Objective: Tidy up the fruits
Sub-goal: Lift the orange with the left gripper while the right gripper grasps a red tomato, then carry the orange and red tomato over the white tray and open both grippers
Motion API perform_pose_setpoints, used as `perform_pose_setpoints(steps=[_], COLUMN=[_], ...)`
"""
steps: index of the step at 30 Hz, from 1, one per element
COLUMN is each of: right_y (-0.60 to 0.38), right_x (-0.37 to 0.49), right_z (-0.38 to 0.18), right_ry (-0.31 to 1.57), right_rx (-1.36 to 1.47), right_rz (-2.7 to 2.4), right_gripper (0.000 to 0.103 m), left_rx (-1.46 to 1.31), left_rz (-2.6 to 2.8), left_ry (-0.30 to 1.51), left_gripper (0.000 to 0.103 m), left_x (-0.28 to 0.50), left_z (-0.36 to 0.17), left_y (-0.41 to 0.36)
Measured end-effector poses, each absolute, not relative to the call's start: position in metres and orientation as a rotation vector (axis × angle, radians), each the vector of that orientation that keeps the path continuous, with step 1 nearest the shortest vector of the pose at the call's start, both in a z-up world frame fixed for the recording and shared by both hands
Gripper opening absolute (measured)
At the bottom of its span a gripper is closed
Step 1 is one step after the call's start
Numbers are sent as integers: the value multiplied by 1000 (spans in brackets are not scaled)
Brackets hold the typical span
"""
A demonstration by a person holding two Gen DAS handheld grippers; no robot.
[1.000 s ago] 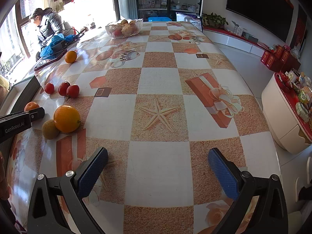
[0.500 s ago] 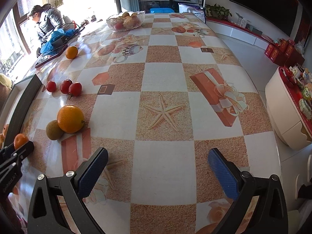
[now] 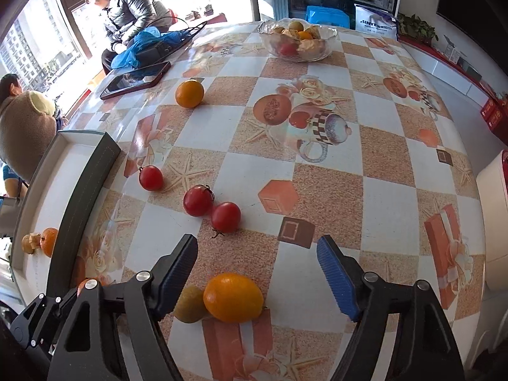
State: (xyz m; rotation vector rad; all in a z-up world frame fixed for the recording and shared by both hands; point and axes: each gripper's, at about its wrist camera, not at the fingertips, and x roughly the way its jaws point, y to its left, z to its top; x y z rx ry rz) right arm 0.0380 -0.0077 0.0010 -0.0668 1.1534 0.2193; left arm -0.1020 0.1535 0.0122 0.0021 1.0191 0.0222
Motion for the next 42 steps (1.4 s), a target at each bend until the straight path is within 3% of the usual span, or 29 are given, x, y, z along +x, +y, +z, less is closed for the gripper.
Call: perform_pose_setpoints(steps=[2,5,10,25,42], right_y=[-4,3,14,-38,49], right_x=[42,46,46,15,-7], right_z=[-5,-7,-6,33,70], right_ry=[1165,1154,1140,1156,1136], right_rx=[-73,-107,-157,98,40], right_rz=[226,223,241,312,493], right_gripper=[76,65,24,23,23], left_rx=[0,1,-7,-168,-158], left_rz=[23,22,21,-105,69], left_ry=[1020,1019,1022,1000,928], left_gripper=[39,39,39,39,39], left_x=[-102,-102,-101,-117,-134], left_z=[12,12,12,41,83], left_y=[154,154,155,180,260])
